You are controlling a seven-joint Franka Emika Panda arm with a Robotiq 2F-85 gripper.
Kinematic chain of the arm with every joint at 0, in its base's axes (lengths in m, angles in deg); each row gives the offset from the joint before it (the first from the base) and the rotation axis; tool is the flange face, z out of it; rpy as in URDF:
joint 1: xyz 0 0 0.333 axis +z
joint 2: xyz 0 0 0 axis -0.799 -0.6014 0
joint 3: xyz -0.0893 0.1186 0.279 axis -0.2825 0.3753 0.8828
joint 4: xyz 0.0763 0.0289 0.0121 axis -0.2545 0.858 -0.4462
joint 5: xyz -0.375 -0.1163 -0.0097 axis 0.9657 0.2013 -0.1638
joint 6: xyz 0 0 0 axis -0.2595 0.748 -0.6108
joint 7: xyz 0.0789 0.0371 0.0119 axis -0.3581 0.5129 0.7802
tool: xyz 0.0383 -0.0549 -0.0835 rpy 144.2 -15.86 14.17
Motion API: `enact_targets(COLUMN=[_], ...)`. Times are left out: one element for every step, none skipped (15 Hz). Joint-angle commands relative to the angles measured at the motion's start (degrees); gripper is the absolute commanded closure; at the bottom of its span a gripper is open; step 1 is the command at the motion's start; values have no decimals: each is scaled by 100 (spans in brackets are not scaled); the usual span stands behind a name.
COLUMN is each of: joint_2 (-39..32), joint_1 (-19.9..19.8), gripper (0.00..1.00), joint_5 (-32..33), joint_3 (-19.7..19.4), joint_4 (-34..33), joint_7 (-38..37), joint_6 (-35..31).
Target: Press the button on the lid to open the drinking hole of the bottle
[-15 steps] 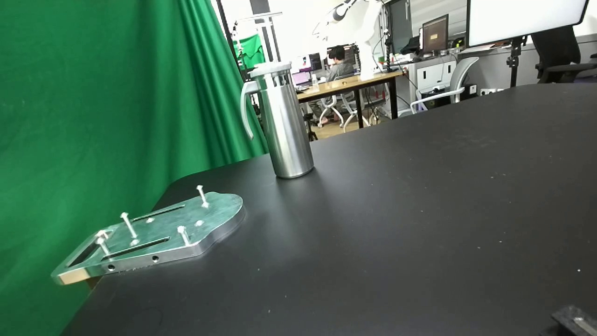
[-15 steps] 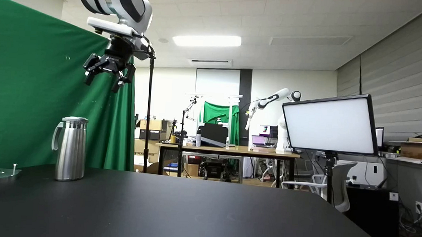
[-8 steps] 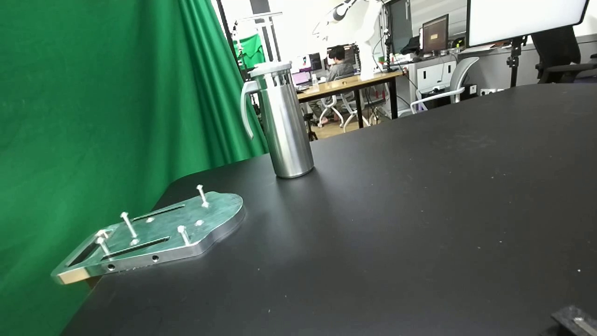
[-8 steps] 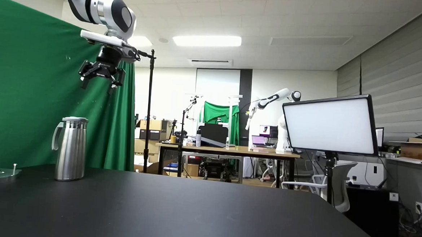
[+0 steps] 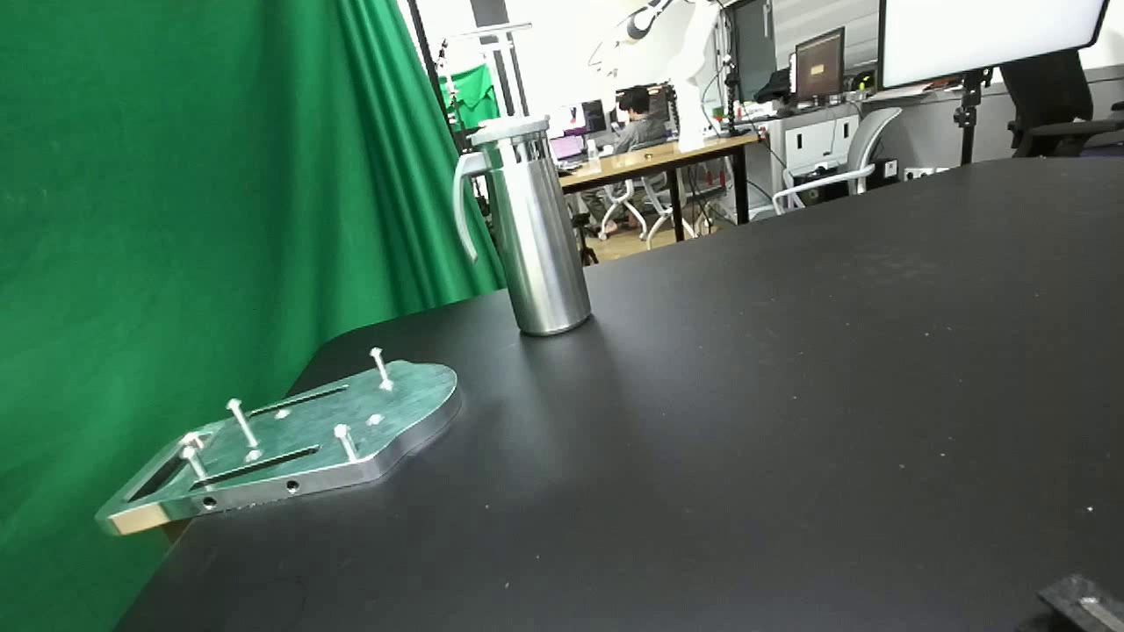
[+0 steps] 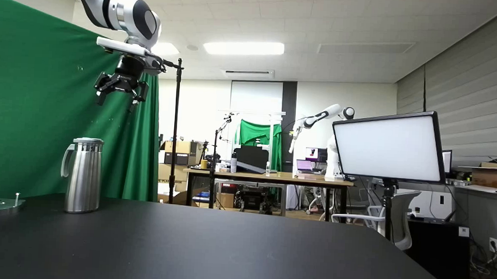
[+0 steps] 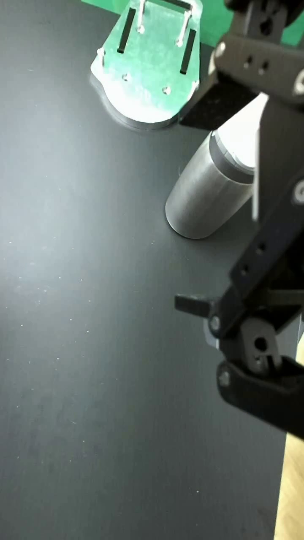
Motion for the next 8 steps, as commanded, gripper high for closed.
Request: enact_targets(joint_2=[-150,-248,-368,-459,-557,-659,-741,-833], joint_1=[-8,6,40,67,128,178,231,289], gripper=[0,0,0,0,0,0,0,0], joint_5=[32,38,66,78,167,224,310,394], joint_3=[51,69,91,117,135,155,162,175], joint_4=[-228,-369,-543,-671,-805,-941,-1051,-1174], joint_7=[-28,14,40,77,96,130,151,186], joint_6=[50,100,161,201,210,216,196,197])
